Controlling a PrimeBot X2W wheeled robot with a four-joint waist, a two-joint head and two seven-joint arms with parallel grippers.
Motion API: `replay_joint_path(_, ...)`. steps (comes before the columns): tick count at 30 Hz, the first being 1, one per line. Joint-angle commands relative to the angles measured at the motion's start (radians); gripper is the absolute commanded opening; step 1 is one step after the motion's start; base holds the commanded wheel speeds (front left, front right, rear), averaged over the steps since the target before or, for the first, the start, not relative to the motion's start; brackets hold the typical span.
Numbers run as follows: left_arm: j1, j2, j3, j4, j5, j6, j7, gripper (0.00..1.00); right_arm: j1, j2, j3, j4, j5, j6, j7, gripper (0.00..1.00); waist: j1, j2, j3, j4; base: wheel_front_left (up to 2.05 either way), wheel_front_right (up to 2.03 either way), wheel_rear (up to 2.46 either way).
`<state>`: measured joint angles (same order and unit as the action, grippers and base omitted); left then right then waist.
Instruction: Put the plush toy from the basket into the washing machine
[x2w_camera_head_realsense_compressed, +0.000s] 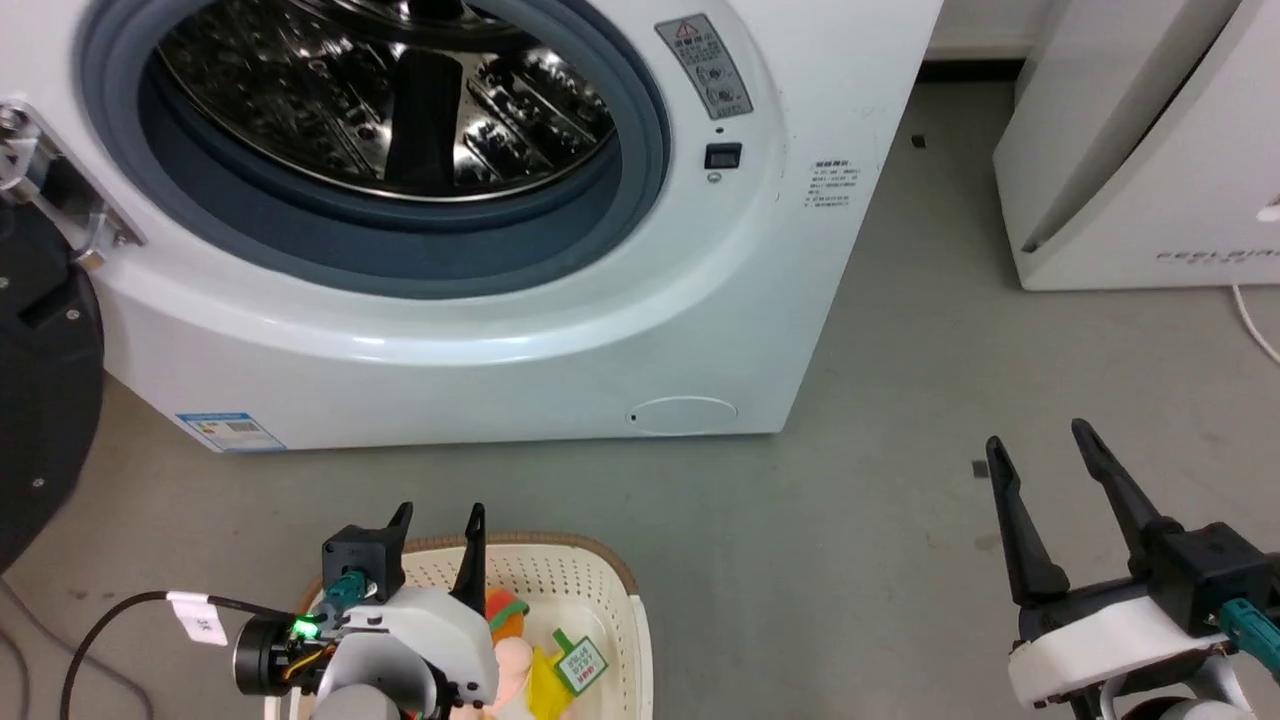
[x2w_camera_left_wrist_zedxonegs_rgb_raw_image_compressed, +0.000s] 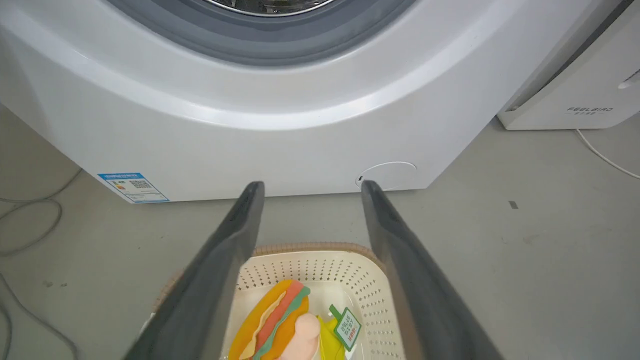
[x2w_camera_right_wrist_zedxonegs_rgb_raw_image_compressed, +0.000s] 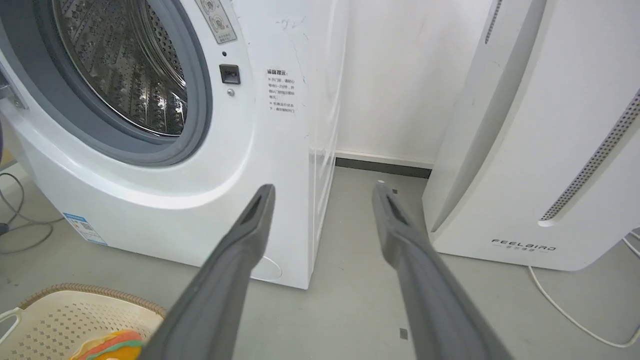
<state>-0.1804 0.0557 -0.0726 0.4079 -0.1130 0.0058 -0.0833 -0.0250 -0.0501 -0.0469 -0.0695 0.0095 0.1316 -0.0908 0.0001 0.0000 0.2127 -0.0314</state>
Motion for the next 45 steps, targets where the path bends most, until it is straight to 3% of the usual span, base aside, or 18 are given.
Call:
replay_joint_path(1, -0.026, 0.007, -0.003, 0.027, -0.012, -0.003, -0.009, 1.0, -0.017, 0.0, -0.004, -0.009, 0.0, 0.0, -0.01, 1.0, 0.0, 0.0, 0.021, -0.006, 0.0, 0.0, 0.0)
replay_joint_path(31, -0.266, 0.058, -0.063, 0.394, -0.11, -0.023, 0.025, 1.0, -0.084, 0.0, -0.021, -0.075, 0.015, -0.001, -0.072, 1.0, -0.0001, 0.0, 0.315, -0.065, 0.0, 0.0, 0.0)
replay_joint_path(45, -0.345, 0.073, -0.098, 0.54, -0.159, -0.01, 0.063, 1.0, -0.106, 0.0, -0.033, -0.107, 0.012, -0.001, -0.102, 1.0, -0.0001, 0.0, 0.428, -0.076, 0.0, 0.0, 0.0)
